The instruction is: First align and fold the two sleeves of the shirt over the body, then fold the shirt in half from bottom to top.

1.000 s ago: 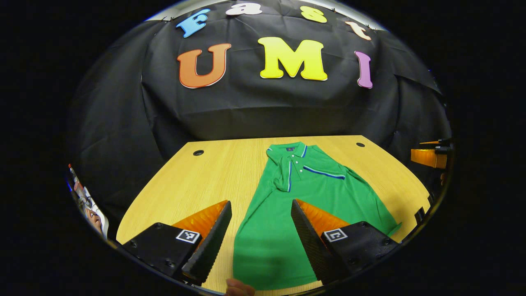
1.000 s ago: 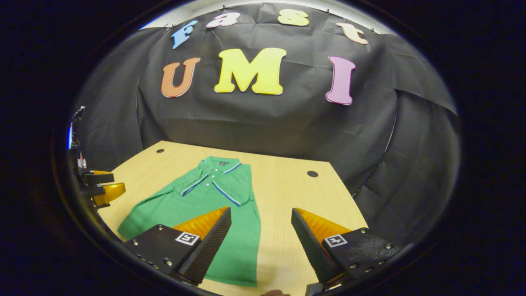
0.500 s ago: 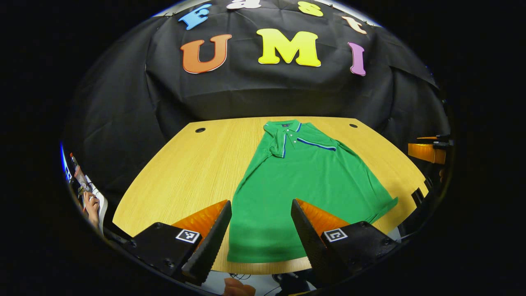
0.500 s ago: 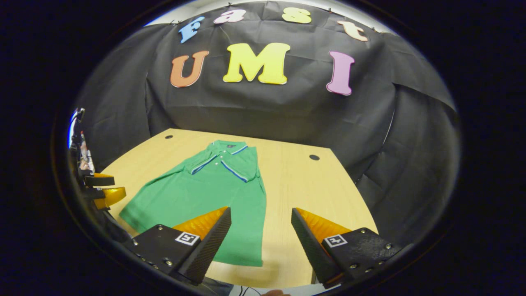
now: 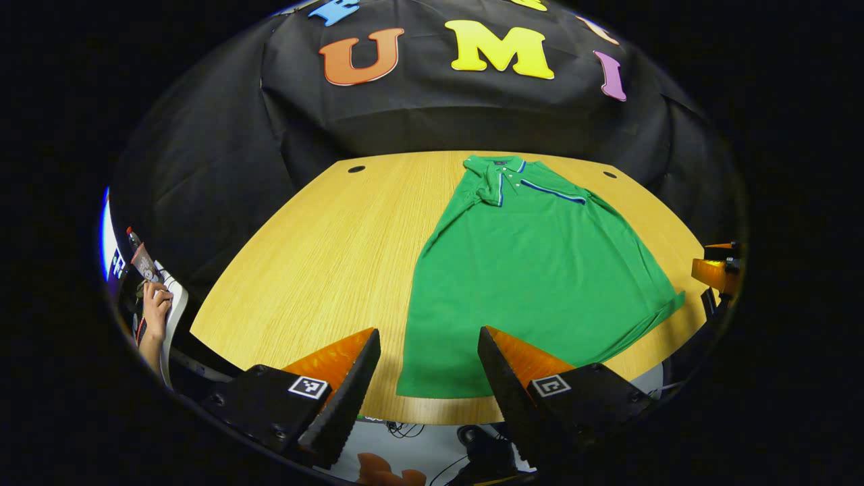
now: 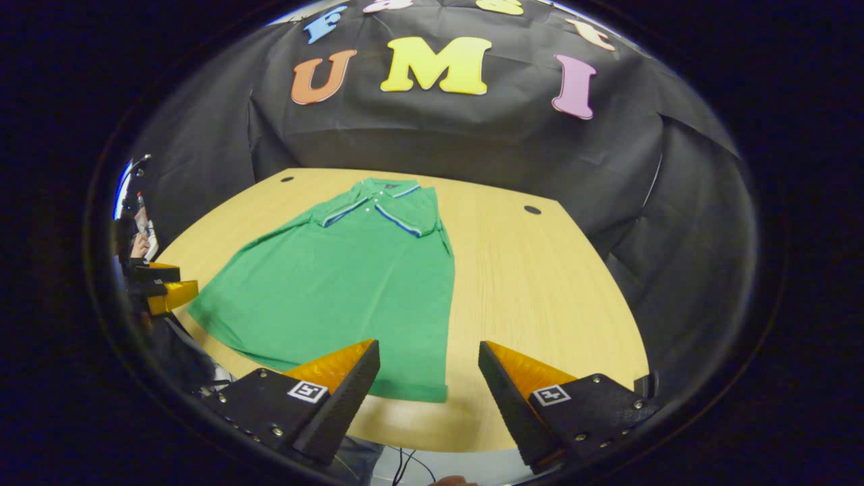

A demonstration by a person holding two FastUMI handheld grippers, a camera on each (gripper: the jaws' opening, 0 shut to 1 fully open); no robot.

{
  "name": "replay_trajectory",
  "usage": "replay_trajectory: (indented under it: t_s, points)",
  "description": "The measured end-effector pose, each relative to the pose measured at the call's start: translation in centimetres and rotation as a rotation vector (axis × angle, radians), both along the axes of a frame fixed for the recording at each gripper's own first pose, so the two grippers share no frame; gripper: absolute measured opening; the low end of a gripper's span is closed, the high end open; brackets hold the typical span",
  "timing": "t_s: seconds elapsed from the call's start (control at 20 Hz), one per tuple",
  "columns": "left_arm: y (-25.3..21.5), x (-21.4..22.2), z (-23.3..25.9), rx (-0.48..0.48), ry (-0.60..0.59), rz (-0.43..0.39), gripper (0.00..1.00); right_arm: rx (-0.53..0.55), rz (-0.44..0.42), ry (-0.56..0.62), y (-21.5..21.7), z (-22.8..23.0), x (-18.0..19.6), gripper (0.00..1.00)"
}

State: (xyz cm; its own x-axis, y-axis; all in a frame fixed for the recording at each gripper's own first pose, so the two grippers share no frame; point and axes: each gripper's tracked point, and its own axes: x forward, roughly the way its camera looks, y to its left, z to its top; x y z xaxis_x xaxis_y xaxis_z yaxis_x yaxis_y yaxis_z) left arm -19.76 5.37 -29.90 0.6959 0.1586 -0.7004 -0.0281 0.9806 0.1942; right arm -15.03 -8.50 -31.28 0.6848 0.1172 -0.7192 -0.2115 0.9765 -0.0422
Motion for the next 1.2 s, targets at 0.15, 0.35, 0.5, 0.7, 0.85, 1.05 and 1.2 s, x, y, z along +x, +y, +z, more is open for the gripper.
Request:
replay_trajectory:
  t_s: [0.15,0.35,0.5,0.7,0.85,1.05,1.2]
  points:
    - [0.4,-0.3,-1.1,-0.002,0.035,0.010,0.94,0.006,-0.005,0.061,0.3,-2.5,-0.9,0.94]
    - [0.8,-0.9,-2.5,0.004,0.082,0.022,0.94,0.009,0.000,0.113,0.9,-4.6,-1.5,0.94]
    - [1.1,-1.3,-3.3,0.001,0.110,0.030,0.94,0.027,-0.007,0.167,1.2,-6.1,-1.9,0.94]
    - [1.0,-0.9,-3.4,0.008,0.116,0.037,0.94,0.062,-0.028,0.218,1.6,-6.9,-1.8,0.99]
    - [1.1,-1.2,-3.7,-0.035,0.100,0.102,0.94,0.051,-0.028,0.239,1.6,-7.0,-2.2,1.00]
    - [-0.3,-0.7,-4.0,-0.077,0.104,0.060,0.93,0.069,-0.037,0.237,2.5,-6.9,-2.4,0.96]
    - [0.1,-0.5,-3.9,-0.058,0.090,0.067,0.04,0.100,-0.032,0.241,4.1,-6.9,-2.9,0.06]
